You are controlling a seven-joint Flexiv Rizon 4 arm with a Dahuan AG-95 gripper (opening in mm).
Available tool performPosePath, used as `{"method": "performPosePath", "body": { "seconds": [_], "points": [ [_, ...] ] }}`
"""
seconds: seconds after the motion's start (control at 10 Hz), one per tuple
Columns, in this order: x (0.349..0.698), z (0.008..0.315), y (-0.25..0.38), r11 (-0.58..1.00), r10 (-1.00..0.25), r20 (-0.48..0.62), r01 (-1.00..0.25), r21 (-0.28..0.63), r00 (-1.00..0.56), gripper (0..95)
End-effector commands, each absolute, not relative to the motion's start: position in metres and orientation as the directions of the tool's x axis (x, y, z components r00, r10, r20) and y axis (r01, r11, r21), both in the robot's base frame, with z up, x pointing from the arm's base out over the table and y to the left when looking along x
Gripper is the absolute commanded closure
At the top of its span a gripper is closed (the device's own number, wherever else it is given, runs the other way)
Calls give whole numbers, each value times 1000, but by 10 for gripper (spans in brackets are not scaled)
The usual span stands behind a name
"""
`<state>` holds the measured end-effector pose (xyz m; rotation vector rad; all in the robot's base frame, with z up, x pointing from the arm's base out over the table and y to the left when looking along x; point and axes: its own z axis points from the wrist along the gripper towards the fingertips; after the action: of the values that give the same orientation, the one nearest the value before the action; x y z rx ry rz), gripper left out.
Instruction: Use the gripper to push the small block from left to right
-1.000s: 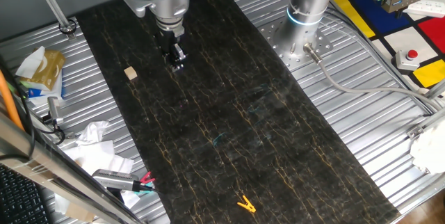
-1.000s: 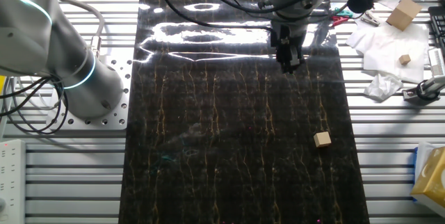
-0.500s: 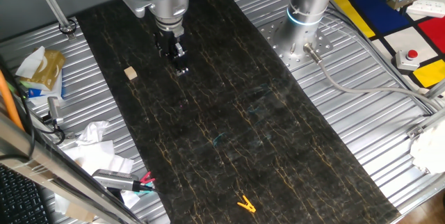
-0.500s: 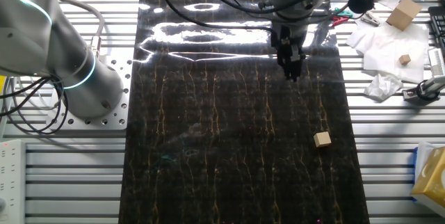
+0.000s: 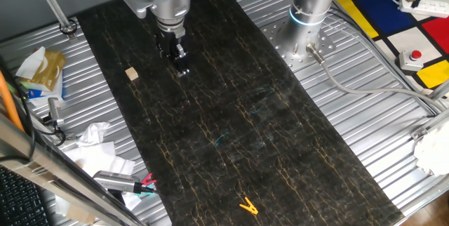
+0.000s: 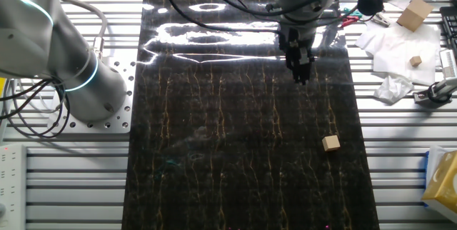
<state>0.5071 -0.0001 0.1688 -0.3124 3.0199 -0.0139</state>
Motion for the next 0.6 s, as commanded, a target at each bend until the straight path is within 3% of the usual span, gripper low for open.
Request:
{"method": "performPosePath", "body": {
  "seconds": [0.1,0.6],
  "points": [
    [511,169,-1,980,-201,-102,-201,-19,-974,190],
    [532,168,-18,965,-262,-105,-262,-10,-959,190]
  ]
}}
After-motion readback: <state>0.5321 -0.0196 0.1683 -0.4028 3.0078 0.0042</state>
